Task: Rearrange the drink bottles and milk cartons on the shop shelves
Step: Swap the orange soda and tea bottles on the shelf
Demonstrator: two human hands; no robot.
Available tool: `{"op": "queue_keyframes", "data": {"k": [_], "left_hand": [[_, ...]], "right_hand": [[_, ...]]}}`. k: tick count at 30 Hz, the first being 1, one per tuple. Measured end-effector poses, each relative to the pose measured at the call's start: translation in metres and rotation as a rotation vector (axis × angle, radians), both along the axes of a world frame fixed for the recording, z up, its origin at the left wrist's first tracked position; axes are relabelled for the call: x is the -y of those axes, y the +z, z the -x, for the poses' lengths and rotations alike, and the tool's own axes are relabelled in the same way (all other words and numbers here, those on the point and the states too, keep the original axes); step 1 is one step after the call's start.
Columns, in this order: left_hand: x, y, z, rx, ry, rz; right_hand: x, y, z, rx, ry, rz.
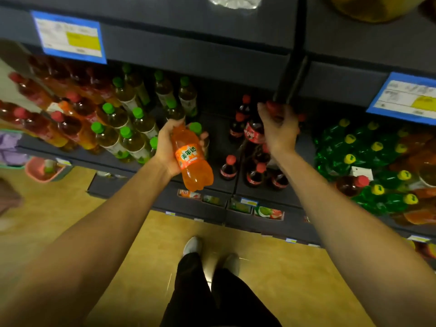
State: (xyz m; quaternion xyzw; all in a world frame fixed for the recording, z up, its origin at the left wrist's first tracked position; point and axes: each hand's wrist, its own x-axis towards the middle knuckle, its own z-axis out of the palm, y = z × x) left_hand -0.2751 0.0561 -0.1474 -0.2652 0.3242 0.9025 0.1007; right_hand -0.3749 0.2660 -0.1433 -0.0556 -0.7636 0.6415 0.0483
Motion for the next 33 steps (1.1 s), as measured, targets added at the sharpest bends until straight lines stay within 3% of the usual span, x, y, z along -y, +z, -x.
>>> {"op": "queue_keyframes", "data": {"k": [6, 12, 24, 33], "left_hand": [[0.007, 0.001, -0.020, 0.003, -0.004, -0.006], [0.007, 0.002, -0.032, -0.003, -0.008, -0.029], [0.007, -0.007, -0.041, -0.042, -0.041, -0.099], [0.003, -0.006, -0.049, 0.002, -0.039, -0.098]], "right_hand": [[0.023, -0.019, 0.038, -0.096, 0.105, -0.387], [0.029, -0.047, 0.054, 0.022, 0.299, -0.686], [0.048, -0.094, 0.051, 0.326, 0.387, -0.767], [0.047, -0.099, 0.047, 0.384, 0.404, -0.818]]}}
